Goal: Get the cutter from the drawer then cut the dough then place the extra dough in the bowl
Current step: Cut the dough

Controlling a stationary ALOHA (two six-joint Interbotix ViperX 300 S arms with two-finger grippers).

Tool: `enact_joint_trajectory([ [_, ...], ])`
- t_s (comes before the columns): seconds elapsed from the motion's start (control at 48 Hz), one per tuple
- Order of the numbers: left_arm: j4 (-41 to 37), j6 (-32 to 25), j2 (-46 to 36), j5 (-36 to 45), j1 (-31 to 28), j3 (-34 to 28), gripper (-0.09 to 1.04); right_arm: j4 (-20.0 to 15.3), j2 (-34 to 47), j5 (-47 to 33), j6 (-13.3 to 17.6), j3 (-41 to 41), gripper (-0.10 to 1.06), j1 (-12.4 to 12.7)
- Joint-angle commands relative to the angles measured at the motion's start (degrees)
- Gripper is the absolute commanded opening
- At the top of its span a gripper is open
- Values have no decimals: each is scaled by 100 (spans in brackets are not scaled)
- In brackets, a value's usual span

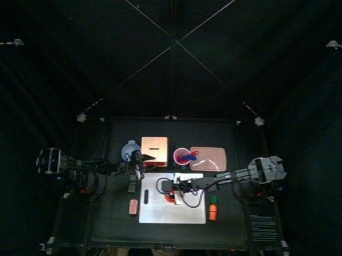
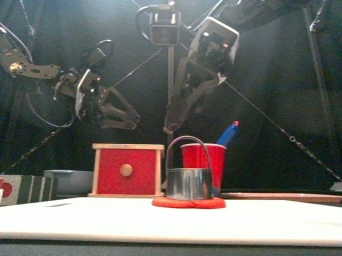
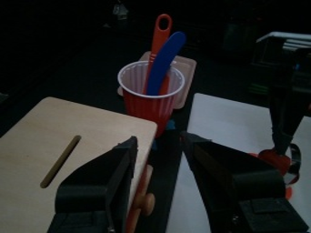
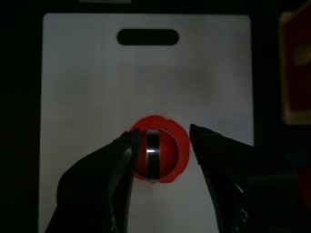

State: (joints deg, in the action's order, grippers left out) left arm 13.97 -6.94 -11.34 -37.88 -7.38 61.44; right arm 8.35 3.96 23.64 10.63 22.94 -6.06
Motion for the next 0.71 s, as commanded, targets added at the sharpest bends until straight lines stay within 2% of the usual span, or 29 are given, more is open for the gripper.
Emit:
enact_joint_trajectory([
  [0.021,-18,-35,79,-369,448,-105,82,220,-615,-817,79,431,83,-62],
  [0.125,0,9,290,-844,800,-97,83,378,-1055,-1529,-18,1020,83,-62],
  [0.208,18,9,545,-1213,1081,-176,83,510,-1459,-2109,62,1617,83,-26],
  [0.354,70,18,1055,-1573,1503,-448,83,466,-1828,-3560,70,2531,83,53],
  [0.438,79,18,1310,-1591,1723,-606,83,334,-1758,-4588,0,3006,83,88],
  [0.562,88,-9,1854,-1652,1986,-853,83,176,-1371,-5590,-70,3428,83,167],
  [0.625,105,-18,2092,-1670,2048,-976,83,141,-1099,-6012,-185,3568,83,185],
  [0.708,114,-26,2338,-1687,2083,-1116,83,-114,-659,-6671,-483,3683,83,185],
])
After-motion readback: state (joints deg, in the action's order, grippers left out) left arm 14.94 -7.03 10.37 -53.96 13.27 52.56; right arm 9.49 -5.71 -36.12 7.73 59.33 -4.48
